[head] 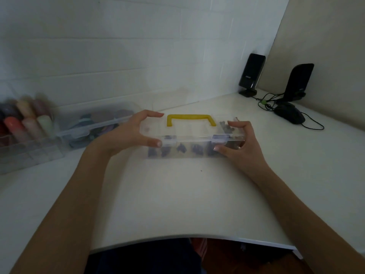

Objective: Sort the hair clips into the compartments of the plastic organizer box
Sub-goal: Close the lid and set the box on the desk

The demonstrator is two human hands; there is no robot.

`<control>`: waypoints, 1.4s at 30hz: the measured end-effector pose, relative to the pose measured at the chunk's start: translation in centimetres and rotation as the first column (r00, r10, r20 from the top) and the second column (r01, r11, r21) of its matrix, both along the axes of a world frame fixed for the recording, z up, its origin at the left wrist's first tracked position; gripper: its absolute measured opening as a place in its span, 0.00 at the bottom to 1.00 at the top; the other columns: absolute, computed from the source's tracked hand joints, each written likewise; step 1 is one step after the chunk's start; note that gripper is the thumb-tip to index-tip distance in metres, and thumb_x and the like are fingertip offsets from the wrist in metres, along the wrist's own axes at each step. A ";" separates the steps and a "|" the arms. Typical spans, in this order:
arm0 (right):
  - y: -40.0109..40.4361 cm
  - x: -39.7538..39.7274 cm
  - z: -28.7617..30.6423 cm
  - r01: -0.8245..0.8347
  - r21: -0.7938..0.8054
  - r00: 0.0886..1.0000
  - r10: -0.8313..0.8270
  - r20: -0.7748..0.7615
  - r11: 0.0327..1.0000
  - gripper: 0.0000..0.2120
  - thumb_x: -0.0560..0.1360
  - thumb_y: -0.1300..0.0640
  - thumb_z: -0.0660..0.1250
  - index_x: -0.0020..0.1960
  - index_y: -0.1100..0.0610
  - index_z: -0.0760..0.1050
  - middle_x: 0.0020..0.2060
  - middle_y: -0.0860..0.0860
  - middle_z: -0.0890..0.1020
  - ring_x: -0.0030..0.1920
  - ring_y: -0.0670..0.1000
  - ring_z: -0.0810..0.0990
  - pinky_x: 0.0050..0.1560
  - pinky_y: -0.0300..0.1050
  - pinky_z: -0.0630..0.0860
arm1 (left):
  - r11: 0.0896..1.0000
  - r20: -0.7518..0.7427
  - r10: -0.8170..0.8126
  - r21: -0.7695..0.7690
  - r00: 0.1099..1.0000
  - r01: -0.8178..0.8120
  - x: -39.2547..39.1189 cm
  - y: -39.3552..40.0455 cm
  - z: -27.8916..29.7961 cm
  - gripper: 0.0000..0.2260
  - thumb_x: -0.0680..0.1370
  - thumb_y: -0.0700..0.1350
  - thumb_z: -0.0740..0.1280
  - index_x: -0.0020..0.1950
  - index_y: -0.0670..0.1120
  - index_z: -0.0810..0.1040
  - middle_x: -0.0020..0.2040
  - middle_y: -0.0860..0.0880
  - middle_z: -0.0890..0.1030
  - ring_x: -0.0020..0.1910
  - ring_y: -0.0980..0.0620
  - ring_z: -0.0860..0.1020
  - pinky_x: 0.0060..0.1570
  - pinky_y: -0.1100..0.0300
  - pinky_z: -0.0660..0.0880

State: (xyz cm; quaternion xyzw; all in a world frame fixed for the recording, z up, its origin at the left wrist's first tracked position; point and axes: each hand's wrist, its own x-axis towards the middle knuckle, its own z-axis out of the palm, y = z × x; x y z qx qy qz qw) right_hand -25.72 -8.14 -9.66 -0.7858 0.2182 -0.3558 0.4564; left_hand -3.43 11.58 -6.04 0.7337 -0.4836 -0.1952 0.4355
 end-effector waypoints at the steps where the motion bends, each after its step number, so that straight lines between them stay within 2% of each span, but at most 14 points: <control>1: -0.1 0.1 -0.1 0.011 -0.012 1.000 -0.011 0.007 1.000 0.28 0.64 0.66 0.77 0.59 0.61 0.67 0.53 0.37 0.73 0.49 0.21 0.70 0.46 0.19 0.67 | 1.000 0.032 0.019 -0.011 0.999 -0.019 0.0 0.0 -0.1 0.35 0.51 0.60 0.74 0.57 0.65 0.70 0.68 0.50 0.68 0.63 0.57 0.70 0.55 0.74 0.65; 5: -0.5 0.4 -0.4 0.032 -0.012 0.999 -0.031 0.028 0.999 0.25 0.65 0.64 0.77 0.56 0.58 0.67 0.61 0.44 0.73 0.55 0.19 0.65 0.53 0.19 0.65 | 0.983 0.247 0.172 -0.111 0.954 -0.148 0.0 -0.9 -0.7 0.35 0.49 0.61 0.77 0.54 0.60 0.72 0.73 0.51 0.57 0.70 0.62 0.58 0.59 0.75 0.57; 7: -0.6 0.5 -0.3 0.014 0.014 0.998 -0.015 0.061 1.000 0.24 0.66 0.65 0.76 0.55 0.58 0.66 0.63 0.48 0.71 0.56 0.20 0.63 0.56 0.21 0.65 | 0.976 0.311 0.190 -0.166 0.931 -0.143 -0.4 -1.8 -1.2 0.35 0.49 0.63 0.74 0.54 0.56 0.72 0.70 0.51 0.62 0.65 0.59 0.64 0.55 0.82 0.54; 12: -1.2 1.0 0.0 0.028 0.015 0.995 -0.029 0.092 0.999 0.23 0.65 0.65 0.76 0.53 0.59 0.66 0.59 0.51 0.75 0.53 0.20 0.67 0.56 0.26 0.68 | 0.961 0.318 0.231 -0.221 0.920 -0.165 -0.7 -2.8 -1.9 0.30 0.59 0.49 0.81 0.58 0.47 0.75 0.65 0.53 0.67 0.66 0.56 0.66 0.54 0.84 0.54; 18: -1.6 1.4 0.3 0.049 -0.004 0.997 -0.049 0.066 0.999 0.22 0.65 0.63 0.77 0.45 0.47 0.65 0.63 0.52 0.74 0.65 0.35 0.66 0.67 0.38 0.66 | 0.951 0.344 0.271 -0.242 0.899 -0.194 -0.9 -3.1 -2.1 0.33 0.56 0.56 0.77 0.58 0.45 0.77 0.67 0.49 0.68 0.70 0.54 0.66 0.65 0.68 0.59; 22: -1.7 2.1 -0.4 0.109 -0.011 0.993 -0.108 0.046 0.994 0.21 0.68 0.61 0.75 0.54 0.50 0.67 0.54 0.40 0.77 0.50 0.32 0.77 0.58 0.44 0.75 | 0.945 0.359 0.312 -0.210 0.880 -0.249 -1.3 -3.2 -2.1 0.31 0.63 0.51 0.78 0.64 0.48 0.75 0.74 0.47 0.65 0.73 0.53 0.63 0.71 0.60 0.58; 24: -1.5 2.6 -0.7 0.125 0.003 0.990 -0.125 0.057 0.992 0.22 0.71 0.60 0.72 0.60 0.49 0.67 0.51 0.38 0.78 0.46 0.37 0.79 0.50 0.40 0.77 | 0.935 0.419 0.354 -0.186 0.836 -0.302 -1.7 -3.6 -2.3 0.32 0.66 0.55 0.75 0.68 0.49 0.72 0.74 0.47 0.65 0.73 0.51 0.63 0.72 0.57 0.57; 26: -1.5 3.5 -0.8 0.165 0.021 0.984 -0.166 0.070 0.986 0.23 0.72 0.59 0.70 0.63 0.48 0.67 0.49 0.39 0.79 0.43 0.36 0.78 0.46 0.35 0.75 | 0.910 0.602 0.399 -0.165 0.692 -0.381 -2.5 -4.1 -2.4 0.31 0.69 0.62 0.67 0.69 0.50 0.71 0.71 0.45 0.70 0.71 0.44 0.66 0.70 0.51 0.60; 29: -2.1 5.6 -0.6 0.214 0.205 0.956 -0.248 0.157 0.955 0.22 0.71 0.62 0.65 0.59 0.43 0.70 0.45 0.43 0.80 0.44 0.45 0.79 0.49 0.47 0.77 | 0.863 0.793 0.415 -0.187 0.447 -0.469 -3.3 -5.5 -2.6 0.31 0.68 0.66 0.58 0.62 0.48 0.77 0.58 0.46 0.81 0.58 0.42 0.76 0.56 0.51 0.63; 31: -2.7 7.4 -0.2 0.236 0.335 0.930 -0.311 0.193 0.912 0.21 0.69 0.62 0.60 0.58 0.43 0.70 0.45 0.46 0.79 0.45 0.49 0.78 0.49 0.50 0.76 | 0.867 0.832 0.383 -0.175 0.401 -0.466 -3.0 -6.6 -2.5 0.29 0.70 0.63 0.58 0.66 0.50 0.74 0.58 0.46 0.81 0.56 0.42 0.77 0.55 0.52 0.65; 33: -3.6 9.4 0.2 0.258 0.341 0.933 -0.325 0.156 0.904 0.18 0.74 0.60 0.57 0.61 0.47 0.70 0.44 0.47 0.78 0.44 0.48 0.76 0.47 0.46 0.74 | 0.879 0.876 0.295 -0.093 0.381 -0.467 -1.8 -7.7 -2.2 0.27 0.75 0.59 0.57 0.72 0.53 0.66 0.67 0.45 0.75 0.64 0.39 0.73 0.65 0.48 0.62; 36: -4.3 12.6 0.2 0.234 0.252 0.957 -0.268 0.108 0.939 0.15 0.78 0.53 0.55 0.63 0.46 0.69 0.46 0.49 0.78 0.47 0.52 0.77 0.51 0.47 0.74 | 0.847 0.861 0.251 0.025 0.442 -0.530 0.5 -8.1 -1.7 0.24 0.80 0.53 0.55 0.75 0.53 0.57 0.76 0.47 0.62 0.74 0.39 0.58 0.72 0.42 0.44; 39: -4.2 15.6 -0.2 0.205 0.053 0.979 -0.204 -0.016 0.977 0.15 0.81 0.54 0.52 0.67 0.47 0.65 0.53 0.53 0.78 0.49 0.55 0.76 0.49 0.43 0.70 | 0.803 0.887 0.249 0.035 0.389 -0.595 2.6 -6.6 -1.1 0.24 0.79 0.54 0.55 0.75 0.53 0.58 0.75 0.50 0.64 0.74 0.42 0.60 0.70 0.38 0.39; 42: -4.4 17.7 -0.5 0.199 0.007 0.979 -0.199 -0.048 0.980 0.19 0.80 0.58 0.49 0.68 0.44 0.62 0.62 0.59 0.75 0.55 0.61 0.77 0.53 0.46 0.70 | 0.818 0.891 0.252 0.013 0.379 -0.575 3.5 -5.4 -0.9 0.23 0.78 0.56 0.56 0.73 0.54 0.62 0.73 0.52 0.67 0.72 0.46 0.64 0.71 0.40 0.38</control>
